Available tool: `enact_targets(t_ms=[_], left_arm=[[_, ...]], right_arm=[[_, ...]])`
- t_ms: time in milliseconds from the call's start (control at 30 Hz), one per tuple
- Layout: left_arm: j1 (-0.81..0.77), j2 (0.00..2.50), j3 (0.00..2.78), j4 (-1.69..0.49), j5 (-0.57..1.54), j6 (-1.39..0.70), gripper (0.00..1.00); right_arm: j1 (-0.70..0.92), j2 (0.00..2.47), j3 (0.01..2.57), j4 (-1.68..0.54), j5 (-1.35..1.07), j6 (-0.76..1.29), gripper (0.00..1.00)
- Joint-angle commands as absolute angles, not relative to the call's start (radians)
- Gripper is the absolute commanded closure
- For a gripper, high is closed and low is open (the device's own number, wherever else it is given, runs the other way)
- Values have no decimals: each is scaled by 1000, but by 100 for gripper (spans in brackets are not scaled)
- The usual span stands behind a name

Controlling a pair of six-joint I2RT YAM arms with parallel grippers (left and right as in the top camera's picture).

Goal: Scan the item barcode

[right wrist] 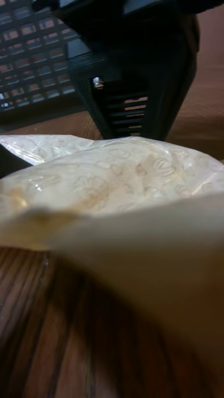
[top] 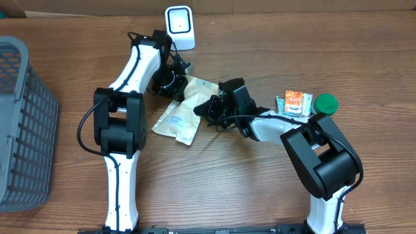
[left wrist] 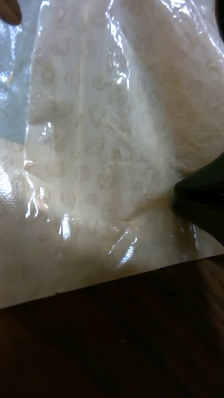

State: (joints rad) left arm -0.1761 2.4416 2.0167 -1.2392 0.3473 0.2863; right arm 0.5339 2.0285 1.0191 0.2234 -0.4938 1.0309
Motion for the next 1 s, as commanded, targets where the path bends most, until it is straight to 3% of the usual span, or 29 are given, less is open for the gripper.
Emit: enact_targets(t_ms=[0,167,333,567,767,967], left_arm=[[-166,2484,2092,-1291,330,261,96],[-126,2468,2295,-1416,330,212,96],[-51,2457,2566,-1569,330,148,96],[50,2457,2760,-1690,330,148,96],[65,2457,2751,-1689,329,149,96],[62,2457,2751,-1689,330,149,96]], right_arm=[[542,1966,1023,213,-525,942,96],[542,1845,1101,1,-524,804,96],[547,1780,1330,-414,-475,631,96],[604,1781,1758,-1099,-33,482,96],[651,1813,1837,-1336,271,469,96],[693,1986,1837,-1360,314,462,96]])
